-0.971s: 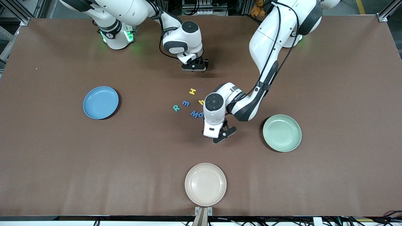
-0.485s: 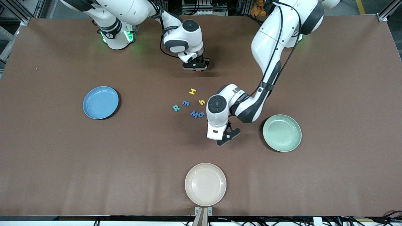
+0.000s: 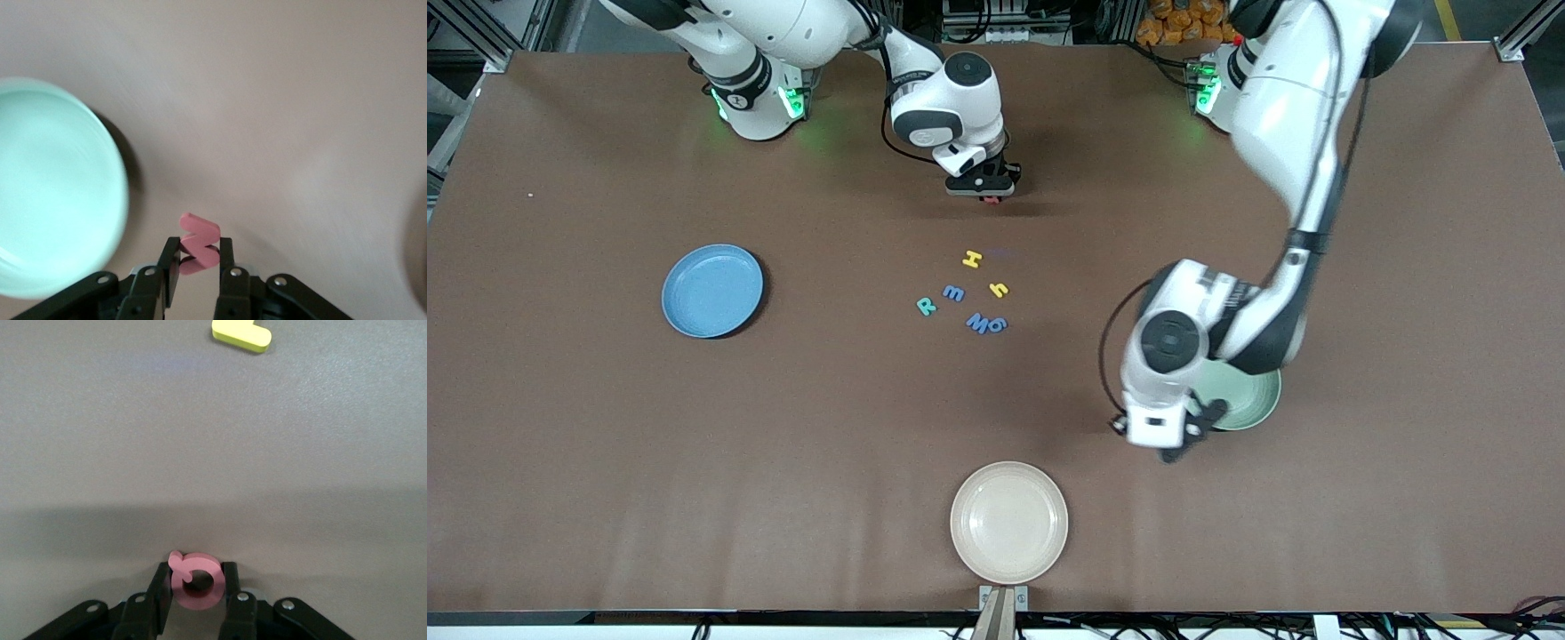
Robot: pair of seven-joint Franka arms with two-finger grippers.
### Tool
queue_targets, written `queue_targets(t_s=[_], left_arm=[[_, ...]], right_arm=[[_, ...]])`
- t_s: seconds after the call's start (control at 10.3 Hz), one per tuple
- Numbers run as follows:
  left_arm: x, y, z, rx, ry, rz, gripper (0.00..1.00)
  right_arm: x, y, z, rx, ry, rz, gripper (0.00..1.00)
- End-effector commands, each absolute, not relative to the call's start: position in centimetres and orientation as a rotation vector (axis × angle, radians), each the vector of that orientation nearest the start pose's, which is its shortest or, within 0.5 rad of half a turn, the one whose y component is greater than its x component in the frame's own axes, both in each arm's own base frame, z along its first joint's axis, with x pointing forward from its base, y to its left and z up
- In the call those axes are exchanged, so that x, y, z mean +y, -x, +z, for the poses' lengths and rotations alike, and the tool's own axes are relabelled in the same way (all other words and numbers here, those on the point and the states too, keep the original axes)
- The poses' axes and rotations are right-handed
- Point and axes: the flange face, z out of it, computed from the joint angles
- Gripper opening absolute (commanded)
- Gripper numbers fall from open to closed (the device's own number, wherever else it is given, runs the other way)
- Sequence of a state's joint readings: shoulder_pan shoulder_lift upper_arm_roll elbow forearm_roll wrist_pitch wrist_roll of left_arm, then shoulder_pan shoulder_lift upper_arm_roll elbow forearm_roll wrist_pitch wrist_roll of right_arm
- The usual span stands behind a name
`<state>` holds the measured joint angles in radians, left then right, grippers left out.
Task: Sort uppercase to blue plate, lowercase to green plate
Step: 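Drop pink M on the green plate while the right gripper lifts q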
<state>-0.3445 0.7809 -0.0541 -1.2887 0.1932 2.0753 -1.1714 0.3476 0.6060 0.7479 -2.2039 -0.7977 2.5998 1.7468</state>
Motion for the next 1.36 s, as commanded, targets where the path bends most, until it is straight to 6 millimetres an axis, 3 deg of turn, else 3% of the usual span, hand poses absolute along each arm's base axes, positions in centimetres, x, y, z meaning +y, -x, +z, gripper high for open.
queue_targets(t_s=[0.0, 0.19, 0.39, 0.68, 0.78, 0.87, 1.07, 1.26], left_arm=[[-22.1, -68.4, 28.2, -0.977, 2.849, -0.073, 0.00], [-17.7, -66.6, 27.9, -0.846, 2.885, 0.029, 0.00], [-15.0, -64.9, 27.5, -0.798, 2.918, 0.120, 0.00], [-14.7, -63.7, 27.0, -0.774, 2.952, 0.193, 0.00], [-14.7, -63.7, 26.9, -0.773, 2.948, 0.200, 0.37], [-14.9, -63.5, 26.8, -0.767, 2.946, 0.208, 0.99], [-14.6, -63.4, 26.5, -0.768, 2.933, 0.233, 1.00], [-14.6, -63.6, 26.7, -0.761, 2.934, 0.220, 1.00]], right_arm=[[49.7, -22.0, 16.6, 0.092, 3.078, -0.017, 0.16], [49.8, -22.6, 16.9, 0.098, 3.073, -0.026, 0.16], [49.6, -23.7, 17.1, 0.069, 3.076, -0.038, 0.13], [48.9, -25.6, 17.3, 0.051, 3.076, -0.049, 0.12], [48.8, -25.8, 17.3, 0.040, 3.077, -0.050, 0.11], [48.3, -26.8, 17.3, 0.040, 3.078, -0.052, 0.09], [48.6, -28.6, 18.4, 0.075, 3.094, 0.028, 0.08], [49.4, -30.8, 21.1, 0.013, 3.166, 0.153, 0.08]])
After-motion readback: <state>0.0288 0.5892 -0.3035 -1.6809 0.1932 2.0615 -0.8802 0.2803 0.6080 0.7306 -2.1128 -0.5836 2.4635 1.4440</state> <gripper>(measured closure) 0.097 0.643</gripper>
